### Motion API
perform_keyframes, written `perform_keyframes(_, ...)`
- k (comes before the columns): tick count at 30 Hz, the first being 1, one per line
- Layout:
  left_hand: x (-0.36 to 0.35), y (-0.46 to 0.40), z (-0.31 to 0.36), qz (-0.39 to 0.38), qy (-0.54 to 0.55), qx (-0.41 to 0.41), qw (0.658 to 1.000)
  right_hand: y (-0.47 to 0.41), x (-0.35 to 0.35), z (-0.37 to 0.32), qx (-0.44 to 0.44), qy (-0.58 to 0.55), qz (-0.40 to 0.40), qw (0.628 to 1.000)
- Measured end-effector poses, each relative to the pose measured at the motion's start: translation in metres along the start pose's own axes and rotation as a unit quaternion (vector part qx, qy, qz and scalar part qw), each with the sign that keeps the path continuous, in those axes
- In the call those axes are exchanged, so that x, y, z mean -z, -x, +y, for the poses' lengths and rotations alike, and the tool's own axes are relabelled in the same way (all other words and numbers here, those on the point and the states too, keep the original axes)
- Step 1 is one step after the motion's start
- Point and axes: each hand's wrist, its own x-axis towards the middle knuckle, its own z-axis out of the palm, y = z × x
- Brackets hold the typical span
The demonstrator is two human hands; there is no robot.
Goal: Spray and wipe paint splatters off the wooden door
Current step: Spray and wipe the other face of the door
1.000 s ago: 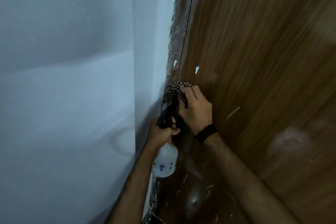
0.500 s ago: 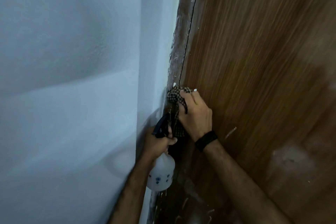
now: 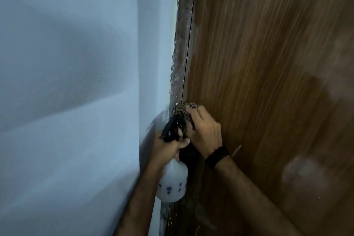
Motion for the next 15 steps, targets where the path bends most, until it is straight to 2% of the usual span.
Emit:
perform_keyframes(2,-0.002,-0.004,0.016,-0.007,0.009,-0.024,1.0,-0.03,0.017,-0.002,0.0,0.021,0.052,0.998)
perform_keyframes(4,-0.005,-0.007,0.028,-0.008,0.007,-0.052,0.999,-0.047,0.025,-0.002,0.01,0.049,0.069,0.996)
perform_keyframes(10,-0.009,-0.007,0.045,0.003,0.019,-0.052,0.998,-0.034,0.018,0.012,0.156,0.112,-0.03,0.981)
perform_keyframes(15,-0.014,-0.007,0.076,-0.013,-0.001,-0.073,0.997,-0.086,0.036,0.009,0.168,0.123,0.017,0.978)
